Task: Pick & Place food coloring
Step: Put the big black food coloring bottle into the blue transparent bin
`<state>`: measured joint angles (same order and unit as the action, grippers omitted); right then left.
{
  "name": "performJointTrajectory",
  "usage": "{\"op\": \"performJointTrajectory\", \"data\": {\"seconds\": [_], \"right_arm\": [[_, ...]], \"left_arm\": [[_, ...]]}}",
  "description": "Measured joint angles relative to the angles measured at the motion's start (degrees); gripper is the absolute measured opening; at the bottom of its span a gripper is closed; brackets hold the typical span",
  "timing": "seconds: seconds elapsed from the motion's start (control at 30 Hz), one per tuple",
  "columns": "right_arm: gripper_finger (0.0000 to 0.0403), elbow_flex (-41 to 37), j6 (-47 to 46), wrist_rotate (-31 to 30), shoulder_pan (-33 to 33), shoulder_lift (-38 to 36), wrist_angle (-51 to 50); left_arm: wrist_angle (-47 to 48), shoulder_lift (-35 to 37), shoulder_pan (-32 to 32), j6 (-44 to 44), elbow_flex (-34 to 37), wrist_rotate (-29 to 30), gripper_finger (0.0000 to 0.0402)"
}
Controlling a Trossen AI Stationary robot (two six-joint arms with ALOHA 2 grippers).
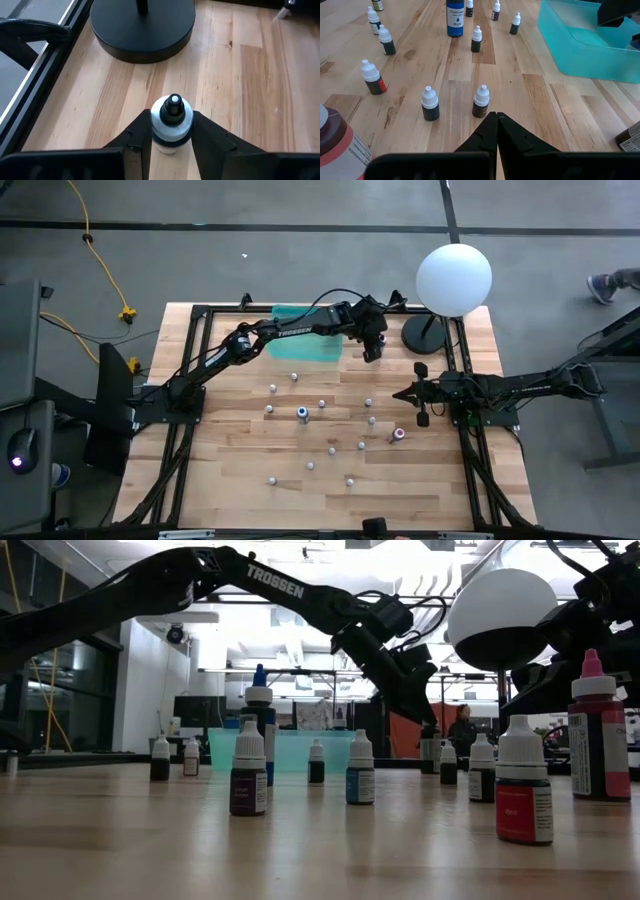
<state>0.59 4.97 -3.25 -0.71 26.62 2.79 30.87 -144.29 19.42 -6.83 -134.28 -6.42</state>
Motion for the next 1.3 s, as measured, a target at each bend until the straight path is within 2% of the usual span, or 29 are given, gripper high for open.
{"op": "performJointTrajectory", "data": {"seconds": [0.37,0.7,0.9,1.3], "right_arm": [[0.0000,0.0,0.0,0.0,0.0,0.0,0.0],[0.0000,0.0,0.0,0.0,0.0,0.0,0.0],[0.0000,0.0,0.0,0.0,0.0,0.0,0.0],[0.0000,0.0,0.0,0.0,0.0,0.0,0.0]], "left_arm": [[2.3,1.9,-0.1,1.1,-0.6,0.9,0.0092],[6.0,9.5,0.0,0.7,-0.7,3.4,0.0091],[11.6,14.4,0.0,-2.6,-0.7,5.6,0.0094],[26.1,20.1,0.8,-9.4,-0.7,5.1,0.0096]]}}
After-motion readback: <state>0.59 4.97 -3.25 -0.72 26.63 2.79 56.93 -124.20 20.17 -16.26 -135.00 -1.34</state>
